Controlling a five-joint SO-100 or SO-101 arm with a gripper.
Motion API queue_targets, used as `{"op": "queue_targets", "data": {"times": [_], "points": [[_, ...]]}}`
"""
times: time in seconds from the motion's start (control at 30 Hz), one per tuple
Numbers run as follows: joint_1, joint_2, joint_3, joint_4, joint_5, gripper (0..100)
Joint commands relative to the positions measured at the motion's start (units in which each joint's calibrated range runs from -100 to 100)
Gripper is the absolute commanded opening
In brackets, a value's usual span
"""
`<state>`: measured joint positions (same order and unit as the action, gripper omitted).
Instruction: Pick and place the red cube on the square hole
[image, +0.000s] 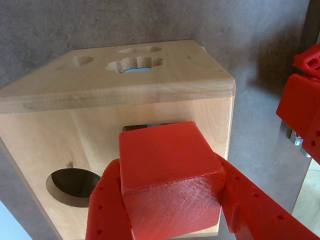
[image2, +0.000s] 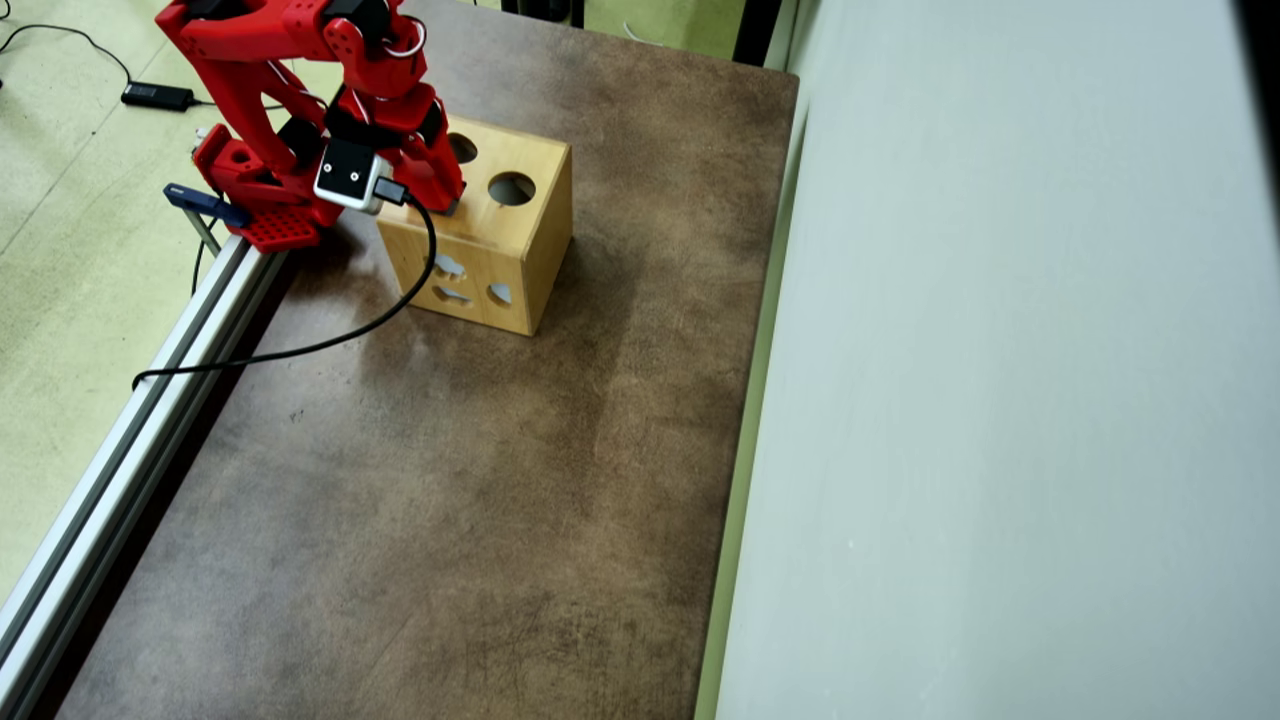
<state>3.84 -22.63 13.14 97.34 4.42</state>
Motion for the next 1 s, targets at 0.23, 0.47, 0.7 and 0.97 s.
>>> {"op": "queue_targets", "data": {"times": [0.23,0.47,0.7,0.97], "points": [[-0.6,-0.2,-0.3,0.4,0.4,7],[-0.7,-0.1,0.4,0.3,0.4,7],[-0.7,-0.1,1.3,0.1,0.4,7],[-0.7,-0.1,0.5,-0.3,0.4,7]]}}
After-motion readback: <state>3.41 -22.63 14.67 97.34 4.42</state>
